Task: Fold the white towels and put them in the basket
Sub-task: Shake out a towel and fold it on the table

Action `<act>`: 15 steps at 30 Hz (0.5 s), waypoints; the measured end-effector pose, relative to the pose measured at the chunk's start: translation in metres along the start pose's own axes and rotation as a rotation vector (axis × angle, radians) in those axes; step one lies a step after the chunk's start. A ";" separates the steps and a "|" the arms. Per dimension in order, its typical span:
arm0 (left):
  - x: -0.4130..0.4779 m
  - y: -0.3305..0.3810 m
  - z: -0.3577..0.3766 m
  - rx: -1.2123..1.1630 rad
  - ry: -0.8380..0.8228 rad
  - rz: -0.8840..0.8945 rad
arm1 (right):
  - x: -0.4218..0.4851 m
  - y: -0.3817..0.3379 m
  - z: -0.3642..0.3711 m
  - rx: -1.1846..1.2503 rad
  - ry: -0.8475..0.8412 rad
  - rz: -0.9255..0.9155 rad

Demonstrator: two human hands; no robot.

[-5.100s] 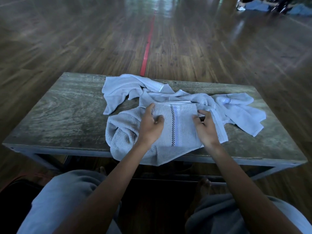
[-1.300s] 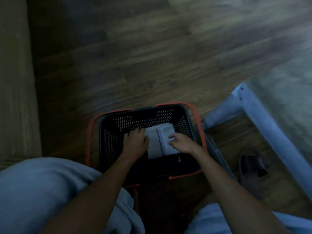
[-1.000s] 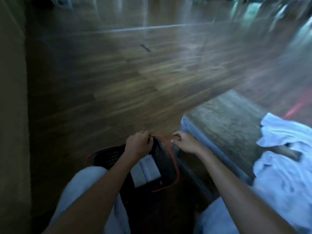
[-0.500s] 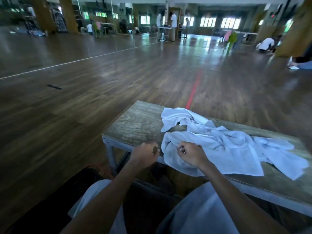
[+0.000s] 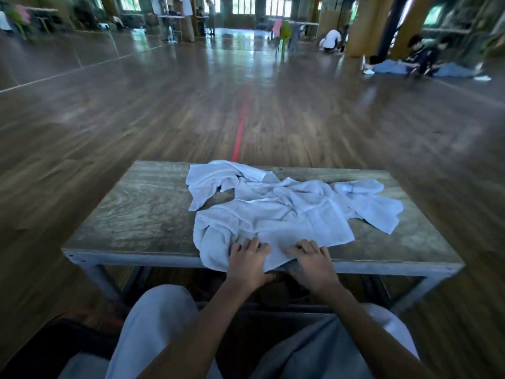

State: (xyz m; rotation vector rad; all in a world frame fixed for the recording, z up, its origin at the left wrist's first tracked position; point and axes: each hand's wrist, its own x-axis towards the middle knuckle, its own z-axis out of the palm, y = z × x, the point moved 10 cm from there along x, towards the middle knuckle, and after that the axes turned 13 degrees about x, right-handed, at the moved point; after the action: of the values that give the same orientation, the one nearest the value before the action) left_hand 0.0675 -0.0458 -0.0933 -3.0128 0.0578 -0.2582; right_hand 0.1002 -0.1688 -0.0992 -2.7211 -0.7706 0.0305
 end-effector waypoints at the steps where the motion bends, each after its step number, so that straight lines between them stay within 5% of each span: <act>1: 0.000 0.000 -0.004 -0.010 0.078 -0.009 | -0.001 -0.003 -0.005 0.013 0.066 -0.019; 4: 0.002 -0.004 -0.014 -0.116 0.212 0.021 | 0.000 -0.009 -0.022 0.044 0.214 -0.082; 9: 0.017 -0.014 -0.059 -0.205 0.368 0.103 | 0.014 -0.004 -0.036 0.072 0.184 -0.044; 15: 0.054 -0.052 -0.124 -0.083 0.328 0.150 | 0.046 0.001 -0.116 0.139 0.246 -0.028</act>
State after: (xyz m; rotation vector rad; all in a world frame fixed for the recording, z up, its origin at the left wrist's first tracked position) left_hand 0.1013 -0.0106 0.0434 -2.9926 0.3281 -0.7477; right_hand 0.1520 -0.1802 0.0137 -2.5211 -0.7068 -0.2434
